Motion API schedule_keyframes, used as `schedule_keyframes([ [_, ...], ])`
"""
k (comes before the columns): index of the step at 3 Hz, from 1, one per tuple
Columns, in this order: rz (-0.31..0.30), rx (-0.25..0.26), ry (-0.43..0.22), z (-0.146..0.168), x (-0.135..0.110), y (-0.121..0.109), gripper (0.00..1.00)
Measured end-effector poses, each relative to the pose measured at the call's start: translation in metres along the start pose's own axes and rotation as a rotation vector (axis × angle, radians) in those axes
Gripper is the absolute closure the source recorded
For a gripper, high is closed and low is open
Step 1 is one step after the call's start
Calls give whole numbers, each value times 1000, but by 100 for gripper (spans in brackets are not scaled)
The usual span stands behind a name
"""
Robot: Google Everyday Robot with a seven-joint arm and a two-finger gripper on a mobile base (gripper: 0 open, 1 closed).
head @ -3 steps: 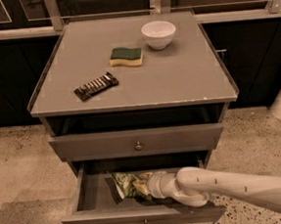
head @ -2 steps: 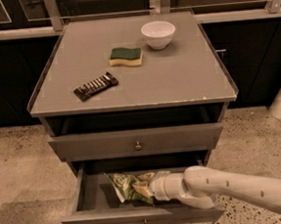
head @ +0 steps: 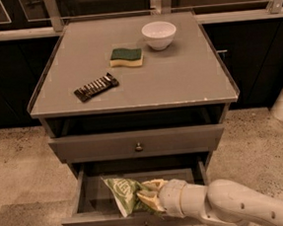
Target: Pick green jalapeno chip bag from middle drawer and place on counter
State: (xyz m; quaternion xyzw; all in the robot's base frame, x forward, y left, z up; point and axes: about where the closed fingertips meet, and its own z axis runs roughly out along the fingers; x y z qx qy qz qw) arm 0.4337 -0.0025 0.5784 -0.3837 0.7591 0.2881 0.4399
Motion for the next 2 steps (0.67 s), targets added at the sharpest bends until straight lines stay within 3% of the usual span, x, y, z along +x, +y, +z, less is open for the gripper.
schedule_keyframes([
  [1, 7, 37, -19, -17, -5, -4, 100],
  [2, 2, 8, -18, -16, -14, 1, 100],
])
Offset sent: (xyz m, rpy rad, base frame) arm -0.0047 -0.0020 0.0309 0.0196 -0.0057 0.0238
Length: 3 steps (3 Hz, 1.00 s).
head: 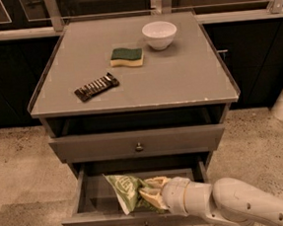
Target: Pick green jalapeno chip bag from middle drawer and place on counter
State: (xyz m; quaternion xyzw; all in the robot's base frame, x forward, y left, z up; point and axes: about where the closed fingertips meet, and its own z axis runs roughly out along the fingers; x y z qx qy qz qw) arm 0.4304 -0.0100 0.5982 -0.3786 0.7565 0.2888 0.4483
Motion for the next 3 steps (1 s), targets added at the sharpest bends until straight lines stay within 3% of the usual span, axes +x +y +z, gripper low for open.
schedule_keyframes([
  [1, 14, -55, 7, -19, -37, 28, 100],
  [2, -104, -56, -8, -66, -115, 47, 100],
  [3, -258, -25, 2, -116, -191, 69, 100],
])
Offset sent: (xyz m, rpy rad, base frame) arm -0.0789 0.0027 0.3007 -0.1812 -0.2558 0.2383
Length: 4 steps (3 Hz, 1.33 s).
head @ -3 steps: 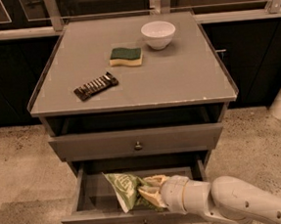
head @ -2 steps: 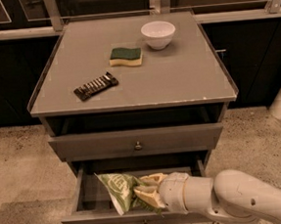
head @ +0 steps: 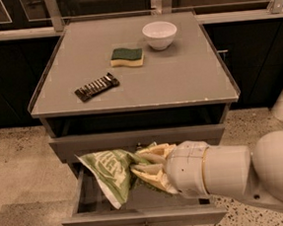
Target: Pick green jalapeno chip bag from middle drawer and place on counter
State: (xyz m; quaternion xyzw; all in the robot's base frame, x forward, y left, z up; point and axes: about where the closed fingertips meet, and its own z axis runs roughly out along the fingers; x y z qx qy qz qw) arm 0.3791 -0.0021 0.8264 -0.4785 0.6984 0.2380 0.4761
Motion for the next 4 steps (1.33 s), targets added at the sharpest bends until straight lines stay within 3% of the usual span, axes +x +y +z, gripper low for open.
schedule_keyframes([
  [1, -113, 18, 46, -33, -71, 18, 100],
  [3, -146, 5, 78, -33, -83, 28, 100],
  [4, -194, 10, 96, -44, -100, 14, 100],
])
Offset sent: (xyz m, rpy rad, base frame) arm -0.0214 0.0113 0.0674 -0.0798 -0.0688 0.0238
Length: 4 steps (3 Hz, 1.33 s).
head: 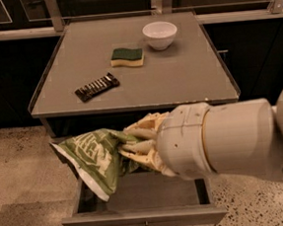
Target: Pick green jalapeno chip bag from middle drawer and place on counter
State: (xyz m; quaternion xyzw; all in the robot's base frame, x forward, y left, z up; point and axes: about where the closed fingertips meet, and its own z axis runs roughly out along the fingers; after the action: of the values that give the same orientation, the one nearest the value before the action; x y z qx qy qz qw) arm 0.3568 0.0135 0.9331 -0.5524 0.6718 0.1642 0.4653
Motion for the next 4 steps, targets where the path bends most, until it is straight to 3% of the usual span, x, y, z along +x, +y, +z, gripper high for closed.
schedule_keyframes([
  [1, -86, 15, 27, -23, -26, -43, 100],
  [2, -112, 50, 53, -38, -35, -98, 100],
  [3, -117, 70, 75, -29, -35, -148, 100],
  [4, -117, 71, 75, -30, -35, -148, 100],
])
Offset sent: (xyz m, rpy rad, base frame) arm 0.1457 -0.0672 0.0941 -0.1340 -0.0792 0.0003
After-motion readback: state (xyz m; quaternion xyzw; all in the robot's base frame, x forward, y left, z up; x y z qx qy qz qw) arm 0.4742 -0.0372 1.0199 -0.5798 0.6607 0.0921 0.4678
